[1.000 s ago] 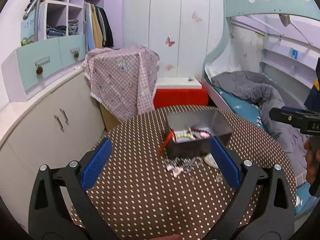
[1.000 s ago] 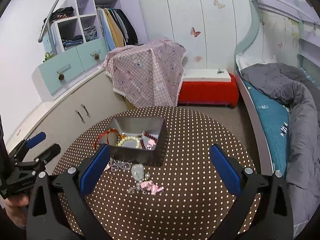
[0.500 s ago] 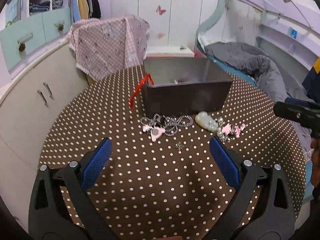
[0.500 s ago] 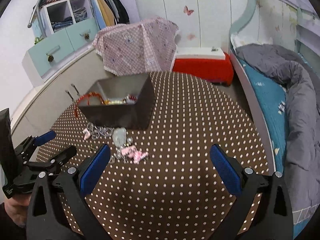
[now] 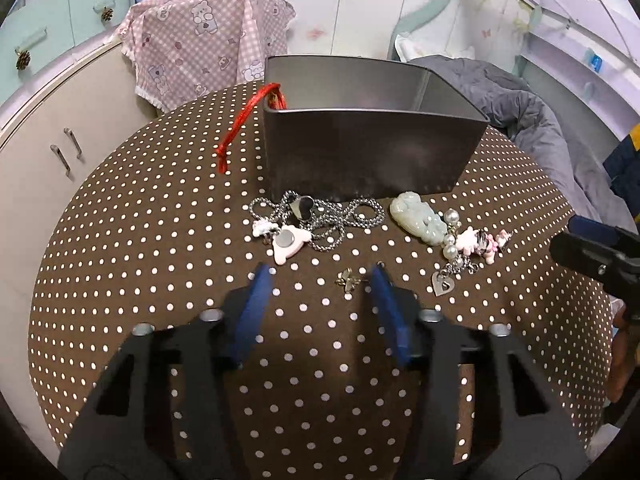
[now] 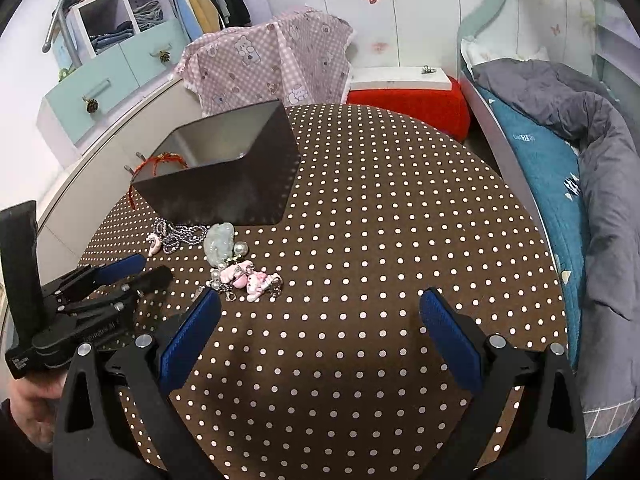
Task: Organize jewelry
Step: 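Grasp the small silver cross pendant with the left tool while the right tool grasps a pink charm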
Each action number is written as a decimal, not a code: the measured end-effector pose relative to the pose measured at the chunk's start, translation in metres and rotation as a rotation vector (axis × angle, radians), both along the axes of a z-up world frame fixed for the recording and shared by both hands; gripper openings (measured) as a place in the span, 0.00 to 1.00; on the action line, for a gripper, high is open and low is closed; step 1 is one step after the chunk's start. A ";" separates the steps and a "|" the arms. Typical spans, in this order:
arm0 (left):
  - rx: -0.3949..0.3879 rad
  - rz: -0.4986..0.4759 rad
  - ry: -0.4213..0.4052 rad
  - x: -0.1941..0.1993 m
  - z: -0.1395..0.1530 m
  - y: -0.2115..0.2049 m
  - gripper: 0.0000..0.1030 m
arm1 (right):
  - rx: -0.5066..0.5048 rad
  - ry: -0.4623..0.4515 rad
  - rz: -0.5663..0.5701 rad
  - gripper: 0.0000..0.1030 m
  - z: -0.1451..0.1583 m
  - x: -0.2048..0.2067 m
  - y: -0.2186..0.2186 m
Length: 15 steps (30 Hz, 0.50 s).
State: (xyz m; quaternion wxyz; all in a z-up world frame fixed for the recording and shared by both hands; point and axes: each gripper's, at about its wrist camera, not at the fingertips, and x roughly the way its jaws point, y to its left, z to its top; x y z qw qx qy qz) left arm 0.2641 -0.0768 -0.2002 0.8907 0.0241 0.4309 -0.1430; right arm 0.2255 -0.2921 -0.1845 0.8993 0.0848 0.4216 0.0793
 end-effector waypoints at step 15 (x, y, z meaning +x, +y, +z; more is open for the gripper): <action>-0.017 -0.042 0.002 0.000 0.001 0.000 0.10 | -0.024 0.041 0.017 0.93 -0.013 0.012 0.007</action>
